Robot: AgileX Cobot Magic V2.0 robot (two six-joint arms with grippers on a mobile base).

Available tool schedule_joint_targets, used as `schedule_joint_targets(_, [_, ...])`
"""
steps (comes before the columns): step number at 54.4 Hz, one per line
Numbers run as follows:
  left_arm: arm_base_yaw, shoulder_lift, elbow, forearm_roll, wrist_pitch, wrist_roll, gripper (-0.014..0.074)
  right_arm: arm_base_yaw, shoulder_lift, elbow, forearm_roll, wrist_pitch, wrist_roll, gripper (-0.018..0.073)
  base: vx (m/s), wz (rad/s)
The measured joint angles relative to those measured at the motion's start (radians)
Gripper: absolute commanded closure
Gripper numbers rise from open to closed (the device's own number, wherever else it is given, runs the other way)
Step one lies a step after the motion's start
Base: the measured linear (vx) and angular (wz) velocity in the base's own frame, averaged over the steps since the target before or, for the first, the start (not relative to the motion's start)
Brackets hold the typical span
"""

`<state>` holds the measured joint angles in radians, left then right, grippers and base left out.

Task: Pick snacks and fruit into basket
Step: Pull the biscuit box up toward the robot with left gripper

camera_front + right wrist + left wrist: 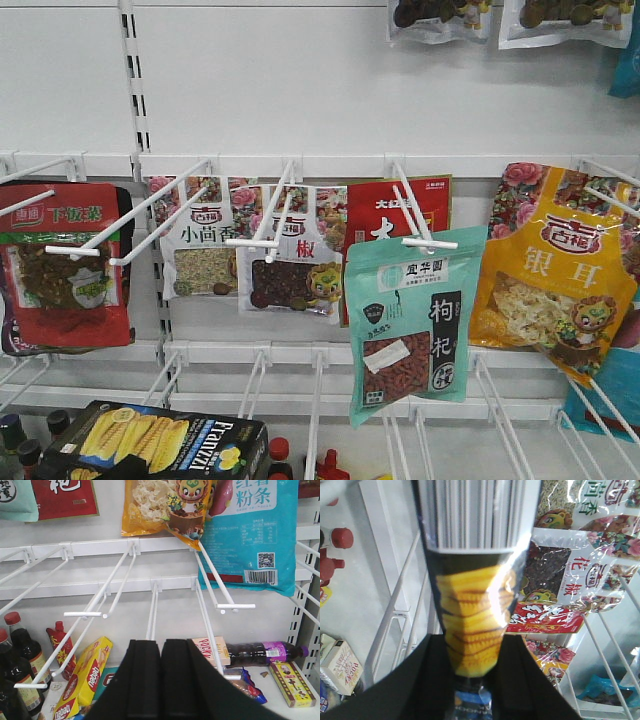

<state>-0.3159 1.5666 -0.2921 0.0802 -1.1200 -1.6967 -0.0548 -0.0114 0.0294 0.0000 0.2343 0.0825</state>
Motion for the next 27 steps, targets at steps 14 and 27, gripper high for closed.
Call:
schedule_joint_targets(14, [0.000, -0.038, 0.000, 0.026, 0.001, 0.015, 0.0597, 0.000, 0.000, 0.000, 0.000, 0.000, 0.000, 0.0568, 0.00, 0.00])
schedule_joint_targets(27, [0.000, -0.067, 0.003, 0.059, 0.001, 0.042, 0.0597, 0.000, 0.000, 0.000, 0.000, 0.000, 0.000, 0.0568, 0.00, 0.00])
